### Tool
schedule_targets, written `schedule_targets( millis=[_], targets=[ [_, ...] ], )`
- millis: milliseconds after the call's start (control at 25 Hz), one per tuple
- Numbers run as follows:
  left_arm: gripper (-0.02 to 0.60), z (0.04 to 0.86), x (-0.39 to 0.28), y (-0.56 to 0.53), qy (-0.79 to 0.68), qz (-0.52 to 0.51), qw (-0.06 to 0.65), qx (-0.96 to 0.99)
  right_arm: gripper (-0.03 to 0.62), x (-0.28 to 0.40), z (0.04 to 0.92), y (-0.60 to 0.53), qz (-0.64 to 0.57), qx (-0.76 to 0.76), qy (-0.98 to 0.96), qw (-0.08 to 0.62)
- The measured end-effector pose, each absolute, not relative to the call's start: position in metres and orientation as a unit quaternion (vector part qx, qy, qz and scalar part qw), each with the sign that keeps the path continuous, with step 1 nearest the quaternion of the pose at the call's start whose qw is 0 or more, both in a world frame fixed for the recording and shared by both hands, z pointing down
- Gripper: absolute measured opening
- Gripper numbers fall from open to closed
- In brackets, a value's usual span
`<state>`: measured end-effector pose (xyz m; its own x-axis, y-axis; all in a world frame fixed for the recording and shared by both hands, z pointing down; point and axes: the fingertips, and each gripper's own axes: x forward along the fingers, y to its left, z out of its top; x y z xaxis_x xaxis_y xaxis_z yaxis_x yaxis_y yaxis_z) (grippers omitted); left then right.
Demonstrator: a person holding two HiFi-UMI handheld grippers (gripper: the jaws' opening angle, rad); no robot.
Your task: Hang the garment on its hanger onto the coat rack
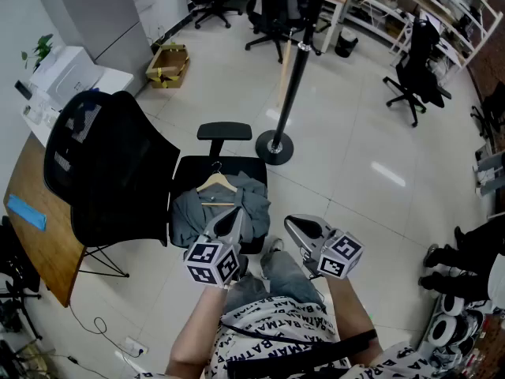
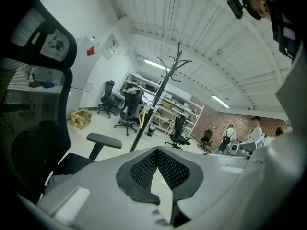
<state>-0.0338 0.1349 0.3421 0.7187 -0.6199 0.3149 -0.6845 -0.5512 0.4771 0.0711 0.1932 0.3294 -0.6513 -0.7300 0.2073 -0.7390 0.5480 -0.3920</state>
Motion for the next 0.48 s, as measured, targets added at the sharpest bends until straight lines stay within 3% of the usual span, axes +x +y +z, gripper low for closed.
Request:
schedule_targets(
  millis=[160, 240, 480],
  targets=[
    [-0.012, 0.384, -0.036, 0.095, -0.392, 0.071, 0.304, 0.865, 0.041, 0.071, 0.404, 0.147, 0.262, 0.382, -0.885, 0.045],
    [-0.012, 0.405, -0.037, 0.082, -0.404, 0.081, 0.316, 0.855, 0.113, 0.068, 0.445, 0.126, 0.287, 0.355, -0.887, 0.071],
    [-0.012, 0.469, -0.034, 0.043, -0.432, 0.095, 0.339, 0.830, 0.115, 0.045, 0.565, 0.047, 0.321, 0.283, -0.894, 0.133]
  ],
)
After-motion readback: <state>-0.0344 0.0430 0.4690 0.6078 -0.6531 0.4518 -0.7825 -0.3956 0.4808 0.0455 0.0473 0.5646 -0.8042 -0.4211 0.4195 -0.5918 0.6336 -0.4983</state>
